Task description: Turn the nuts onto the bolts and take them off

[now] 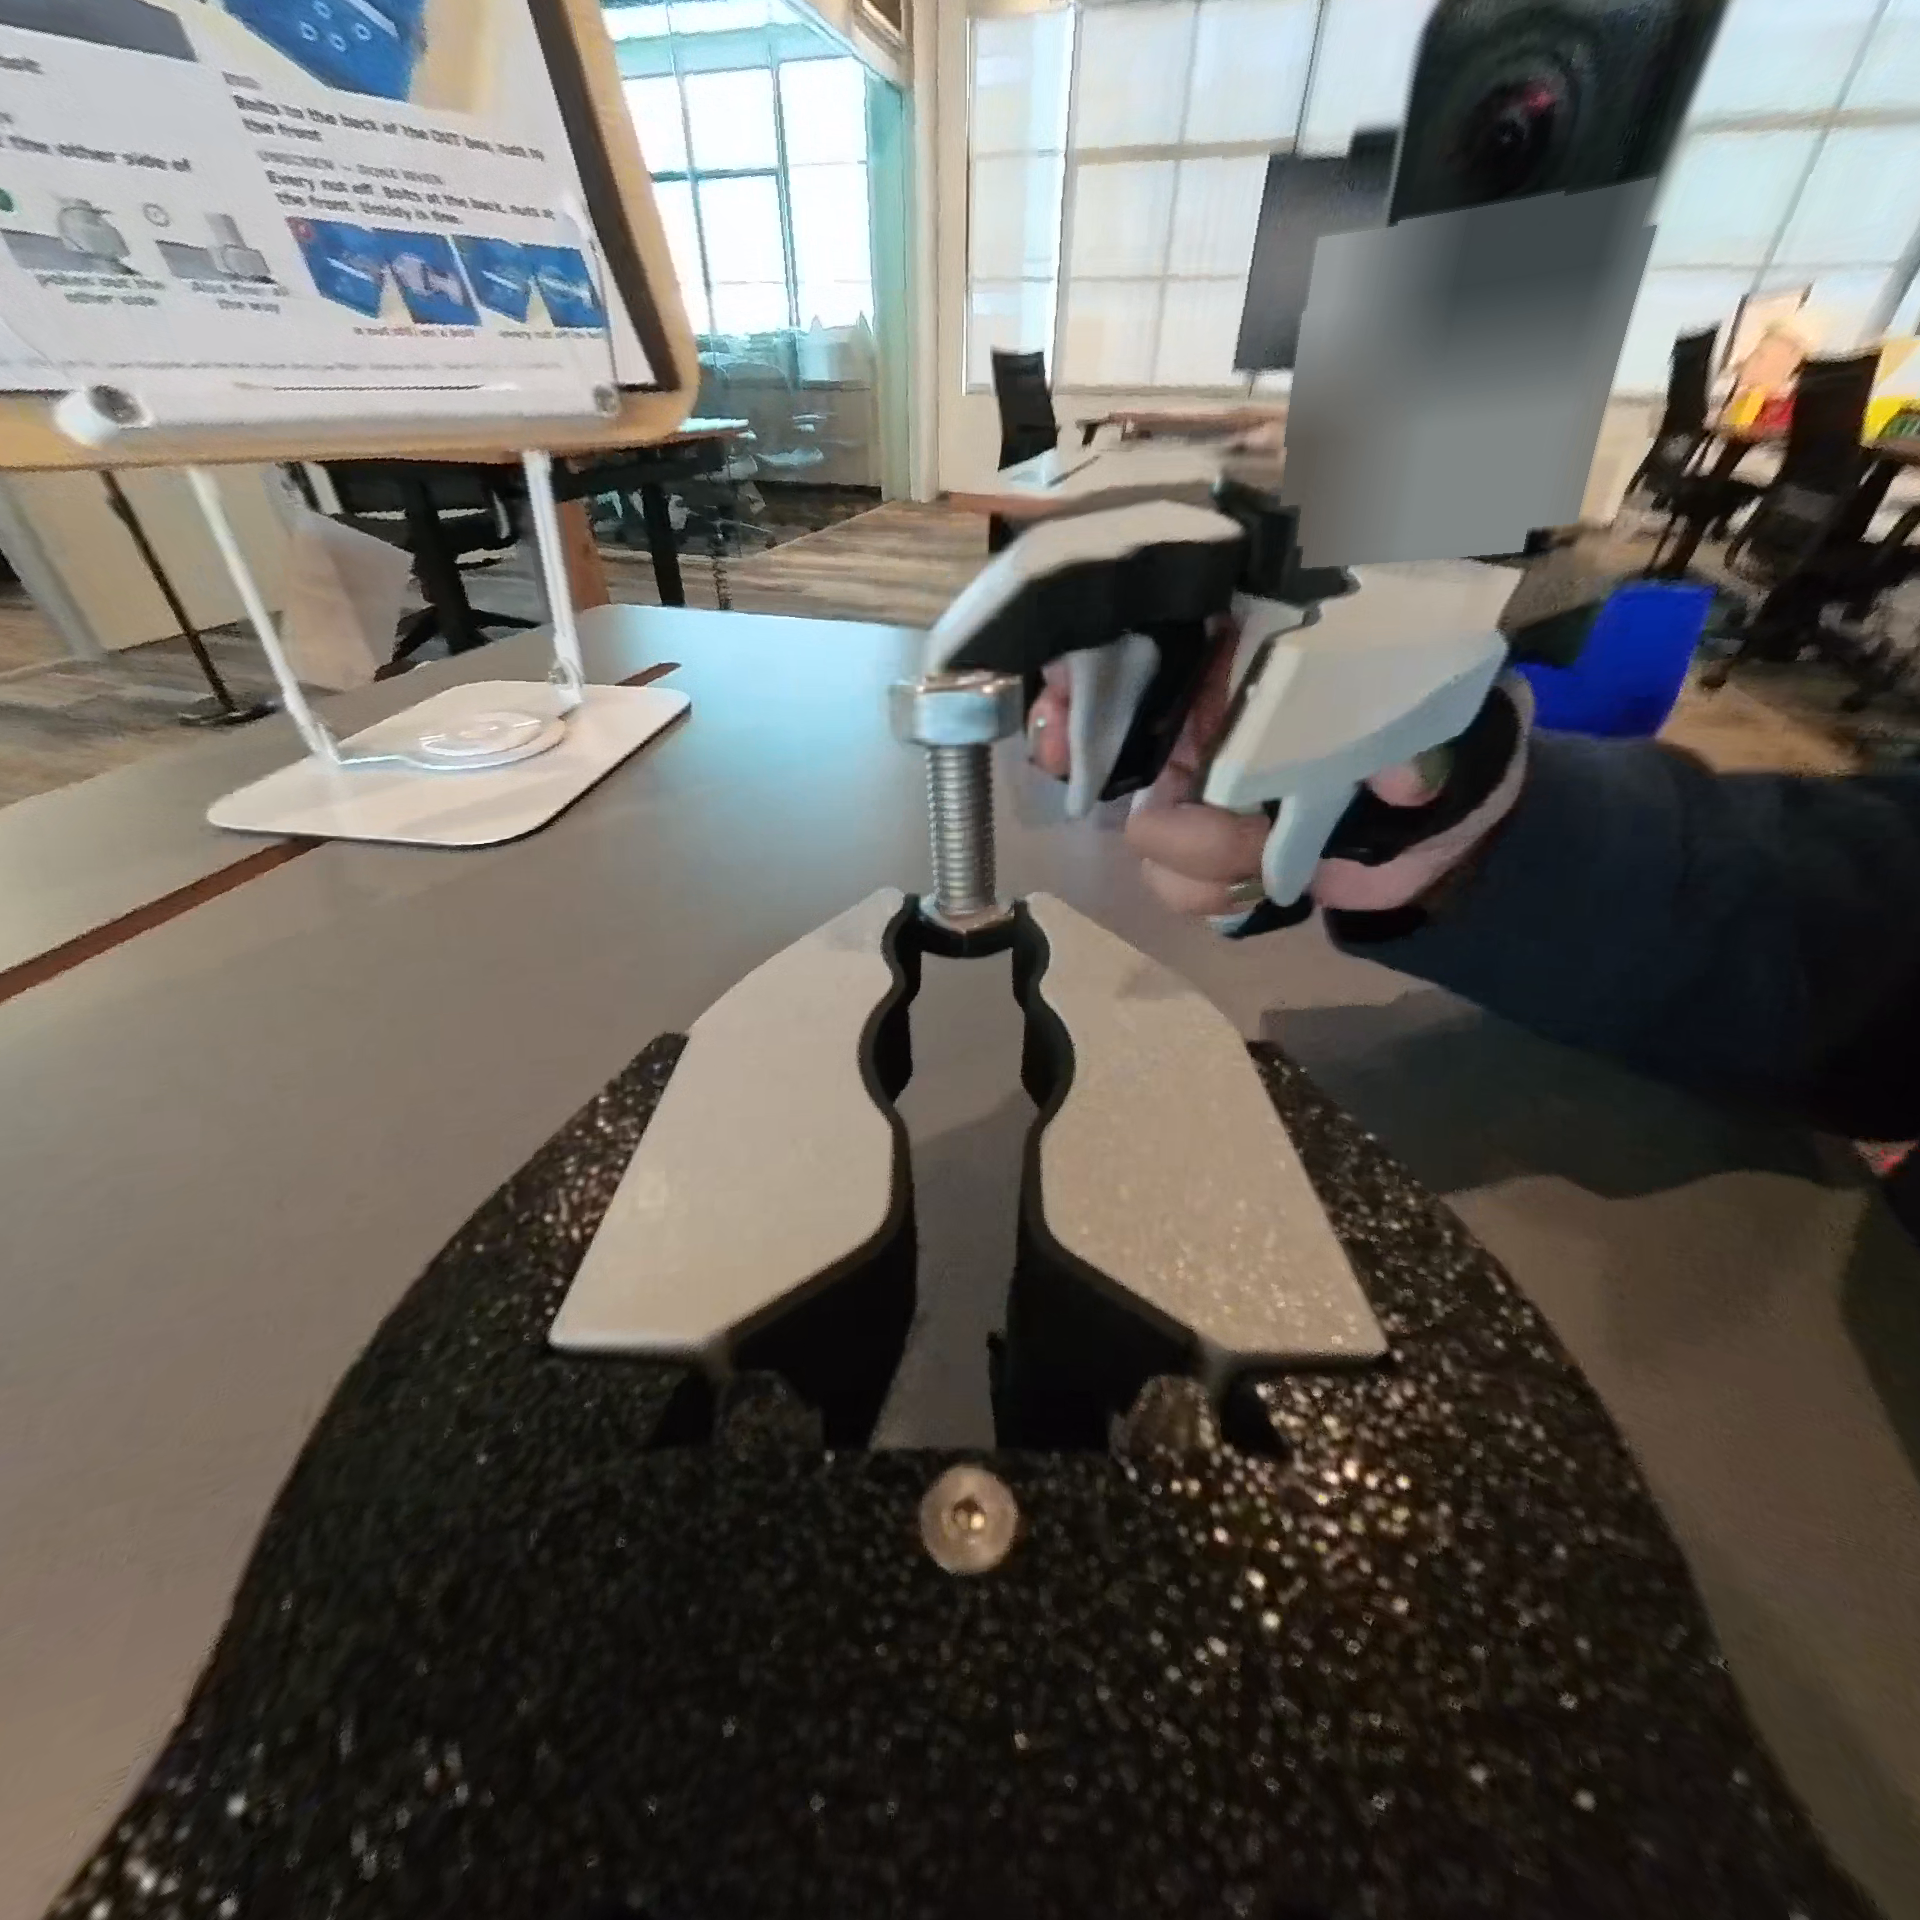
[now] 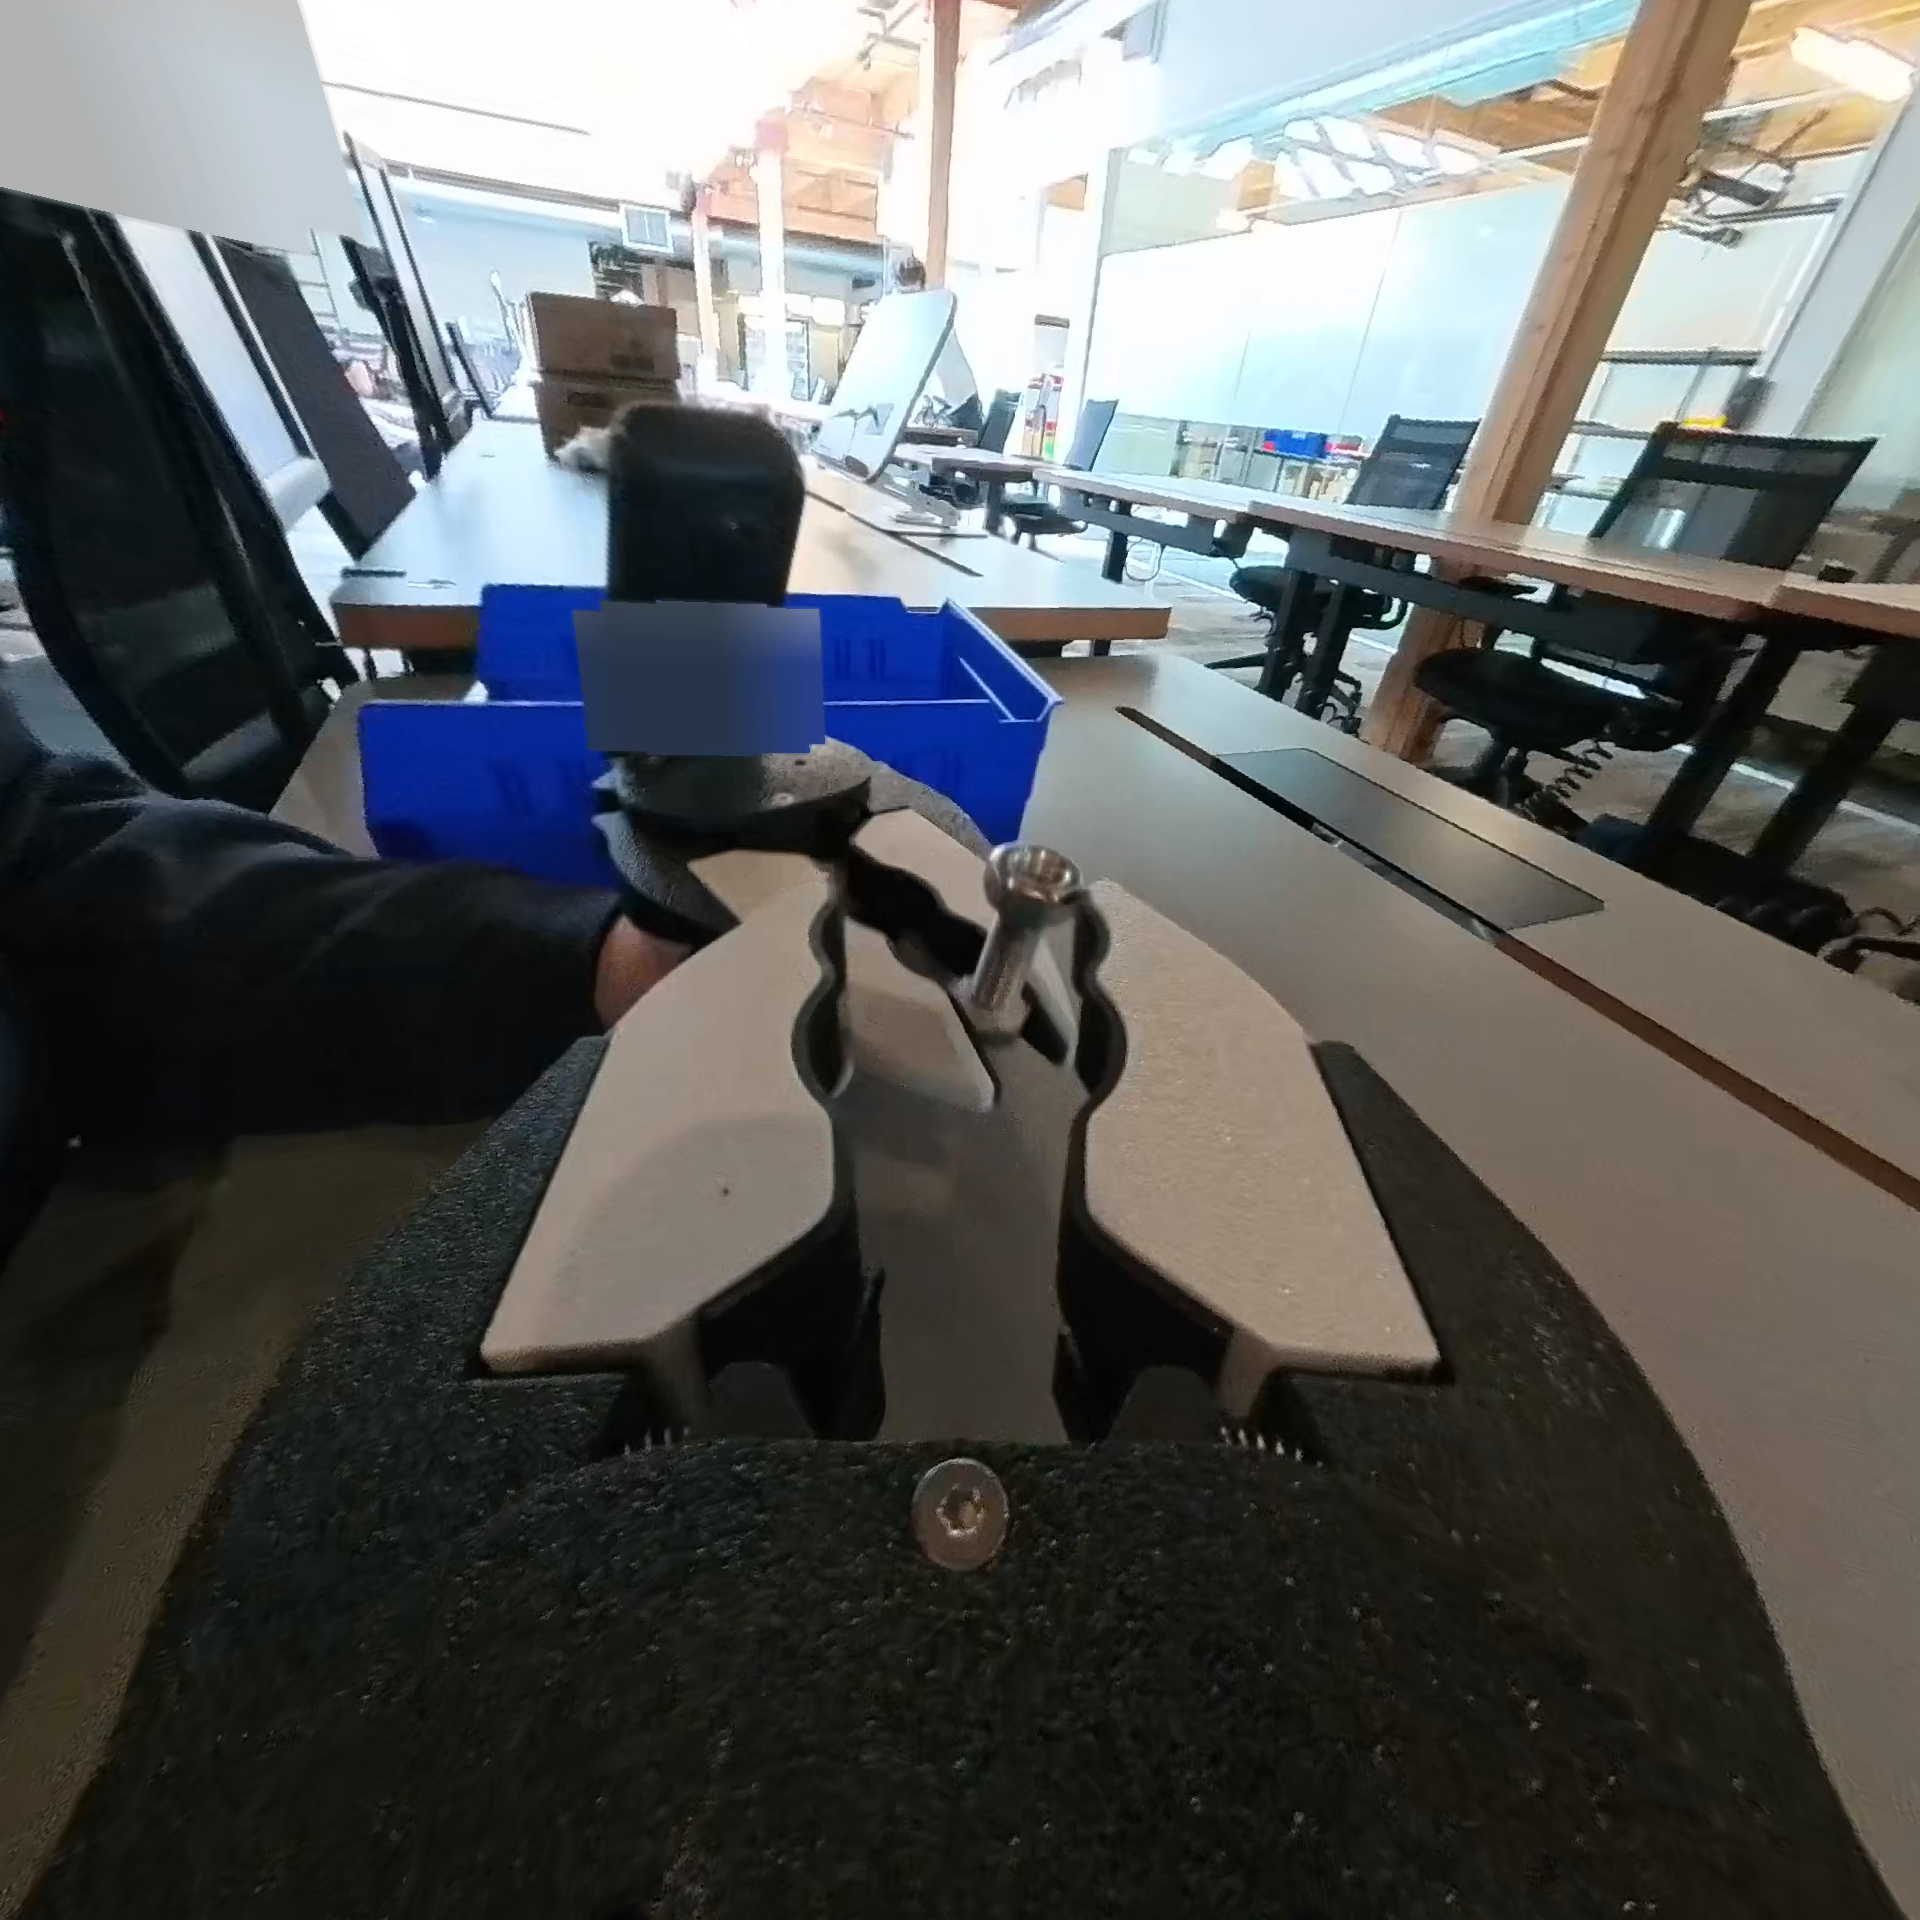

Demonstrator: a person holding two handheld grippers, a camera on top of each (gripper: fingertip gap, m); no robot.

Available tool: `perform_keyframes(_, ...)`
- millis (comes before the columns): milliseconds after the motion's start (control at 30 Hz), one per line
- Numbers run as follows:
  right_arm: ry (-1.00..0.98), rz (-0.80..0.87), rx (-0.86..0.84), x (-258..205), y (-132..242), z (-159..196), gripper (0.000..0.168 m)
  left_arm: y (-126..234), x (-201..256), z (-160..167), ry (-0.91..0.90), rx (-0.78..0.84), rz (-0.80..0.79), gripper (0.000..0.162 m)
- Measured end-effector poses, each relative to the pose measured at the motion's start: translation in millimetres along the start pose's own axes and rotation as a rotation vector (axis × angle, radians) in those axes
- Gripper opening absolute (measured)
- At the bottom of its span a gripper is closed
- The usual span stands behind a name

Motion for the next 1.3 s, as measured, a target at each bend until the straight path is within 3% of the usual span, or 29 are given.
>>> perform_keyframes(233,-0.018,-0.101,0.030,-9,-2,-2,0.054,-14,29,5,-0.006,-0.042,0.207,0.016)
perform_keyframes(367,-0.015,-0.192,0.022,-9,14,-3,0.027,-5,16,4,0.018,-0.022,0.169,0.017)
perform_keyframes(600,-0.084,-0.200,0.048,-7,8,1,0.051,-12,33,6,0.000,-0.043,0.284,0.016)
perform_keyframes(800,-0.089,-0.267,0.014,-3,25,3,0.031,0,16,0,0.057,0.024,0.240,0.016)
perform_keyframes(1000,-0.103,-0.249,0.010,-11,5,7,0.057,-11,32,8,0.039,-0.029,0.320,0.016)
perform_keyframes(1133,-0.065,-0.263,-0.050,-10,15,13,0.044,-4,21,8,0.057,-0.015,0.284,0.016)
perform_keyframes(1167,-0.068,-0.275,-0.048,-6,22,14,0.029,0,16,6,0.068,0.000,0.262,0.016)
perform_keyframes(1200,-0.091,-0.266,-0.017,-2,26,12,0.026,2,12,5,0.069,0.003,0.249,0.016)
perform_keyframes(1300,-0.129,-0.225,0.033,3,20,10,0.041,-2,16,11,0.060,-0.039,0.275,0.016)
Point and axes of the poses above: each gripper's, where its closed fingertips meet, y back along the fingers, z out of its underside, x = y × z across the jaws, the point moved 5 cm from there along y, back along the fingers, and after that the axes turned 1 degree about x, right-handed, at the moved point
